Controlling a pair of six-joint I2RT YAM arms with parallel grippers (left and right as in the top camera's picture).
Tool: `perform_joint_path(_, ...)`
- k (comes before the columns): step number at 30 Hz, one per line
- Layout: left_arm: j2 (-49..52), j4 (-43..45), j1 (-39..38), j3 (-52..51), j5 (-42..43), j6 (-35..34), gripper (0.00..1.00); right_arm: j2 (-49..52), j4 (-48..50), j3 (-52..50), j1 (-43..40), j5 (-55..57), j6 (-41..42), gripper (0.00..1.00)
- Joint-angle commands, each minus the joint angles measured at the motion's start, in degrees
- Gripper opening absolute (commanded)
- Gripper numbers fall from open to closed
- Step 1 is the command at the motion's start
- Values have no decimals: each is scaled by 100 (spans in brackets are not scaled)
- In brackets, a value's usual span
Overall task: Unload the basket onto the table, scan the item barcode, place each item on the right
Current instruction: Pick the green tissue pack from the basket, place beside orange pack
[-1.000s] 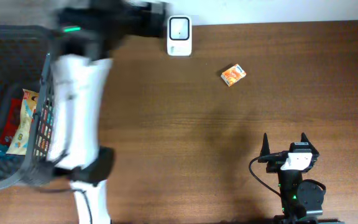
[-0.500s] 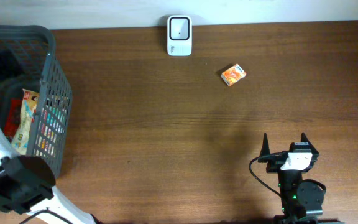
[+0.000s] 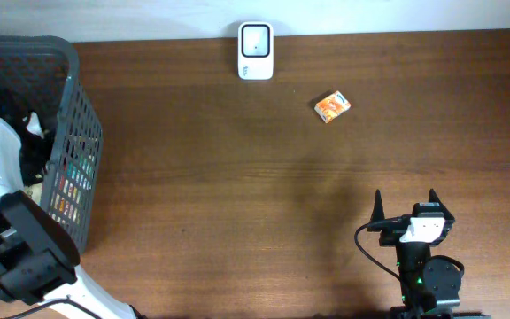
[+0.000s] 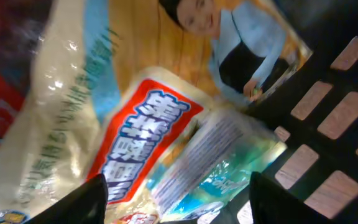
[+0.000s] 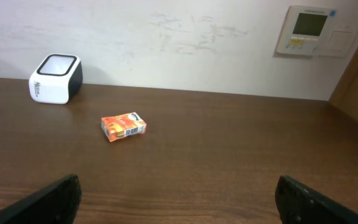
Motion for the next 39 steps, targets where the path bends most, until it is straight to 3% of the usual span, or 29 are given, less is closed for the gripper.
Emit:
perform_joint_path(1, -37, 138, -20, -378, 282, 85, 62, -33, -28, -42, 33, 48, 2, 98)
perform_joint_path(3, -37, 192, -22, -398, 304, 83, 54, -33, -28, -42, 33, 48, 2, 98)
perform_joint_path(6, -37, 321, -22, -605, 308, 81, 52, -33, -28, -42, 33, 48, 2, 99)
perform_joint_path(7, -37, 455, -31, -761, 372, 83, 48, -33, -28, -42, 33, 48, 2, 98)
perform_joint_path(9, -37, 527, -31, -868, 496, 83, 10, -33, -28, -42, 33, 48, 2, 98)
perform_joint_path(10, -39, 551, -28, -828, 498, 74, 0, -33, -28, -42, 33, 48, 2, 98)
perform_joint_path(13, -98, 127, -4, -46, 675, 63, 0, -33, -28, -42, 33, 48, 2, 98)
perform_joint_path(17, -356, -944, -4, 2767, 2492, 66, 0, -33, -28, -42, 33, 48, 2, 99)
perform_joint_path(19, -662, -1080, -33, 3827, 2682, 66, 0, -33, -28, -42, 33, 48, 2, 98)
perform_joint_path(22, -1394, -1228, -409, 4131, 3117, 61, 0, -33, -28, -42, 33, 48, 2, 98)
perform_joint_path(24, -1423, -1152, -1373, 4113, 3624, 22, 0, -33, -28, -42, 33, 48, 2, 98)
perform_joint_path(28, -723, -529, -3547, 4096, 3165, 24, 0, -33, -28, -42, 33, 48, 2, 98)
perform_joint_path(32, 966, 323, -5399, 4096, 1644, 22, 0, -33, -28, -42, 33, 48, 2, 98)
perform_joint_path(35, 1869, 660, -5851, 4096, 925, 22, 0, -33, -28, -42, 33, 48, 2, 98)
perform_joint_path(39, 2946, 1001, -6135, 4096, 634, 22, 0, -33, -28, -42, 33, 48, 2, 98)
